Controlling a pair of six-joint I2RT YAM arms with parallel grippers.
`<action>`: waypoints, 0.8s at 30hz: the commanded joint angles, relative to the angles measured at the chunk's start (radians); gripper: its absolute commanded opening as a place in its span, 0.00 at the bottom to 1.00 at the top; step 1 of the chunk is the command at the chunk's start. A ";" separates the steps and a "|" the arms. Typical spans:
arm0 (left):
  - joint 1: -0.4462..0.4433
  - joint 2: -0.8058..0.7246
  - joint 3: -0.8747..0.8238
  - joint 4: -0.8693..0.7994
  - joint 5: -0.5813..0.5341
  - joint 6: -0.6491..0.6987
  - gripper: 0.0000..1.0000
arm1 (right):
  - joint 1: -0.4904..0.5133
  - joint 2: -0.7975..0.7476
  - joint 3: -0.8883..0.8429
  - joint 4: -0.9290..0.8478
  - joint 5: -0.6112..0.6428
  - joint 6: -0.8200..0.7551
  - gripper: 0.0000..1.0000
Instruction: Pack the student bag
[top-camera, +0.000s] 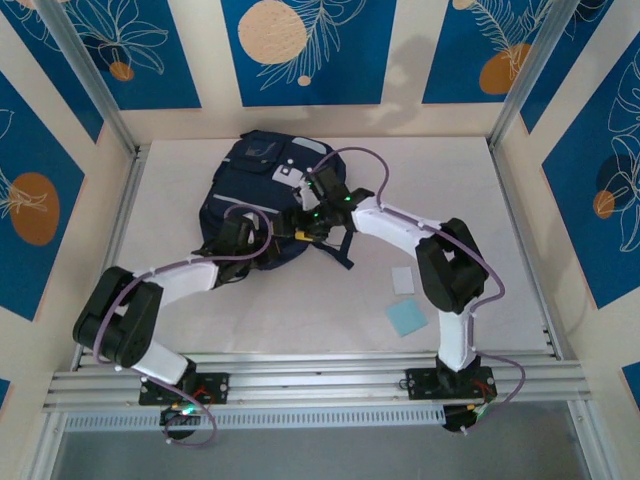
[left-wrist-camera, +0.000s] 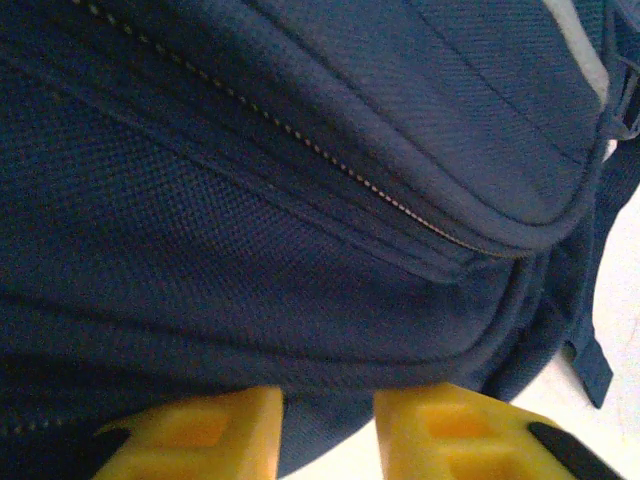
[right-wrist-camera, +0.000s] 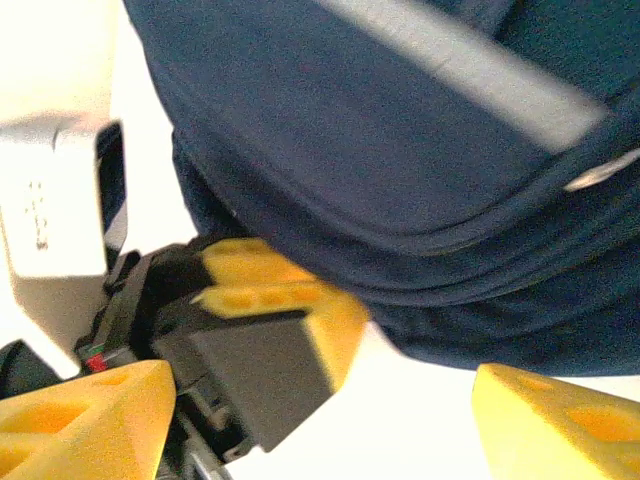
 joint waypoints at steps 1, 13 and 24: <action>-0.003 -0.079 0.025 -0.122 -0.062 0.062 0.37 | -0.075 -0.031 0.037 -0.052 0.030 -0.050 0.77; -0.003 -0.189 0.031 -0.231 -0.069 0.079 0.61 | -0.162 0.233 0.361 -0.092 0.035 -0.103 0.61; 0.026 -0.055 0.086 -0.119 -0.121 0.030 0.69 | -0.120 0.429 0.546 -0.136 -0.053 -0.130 0.38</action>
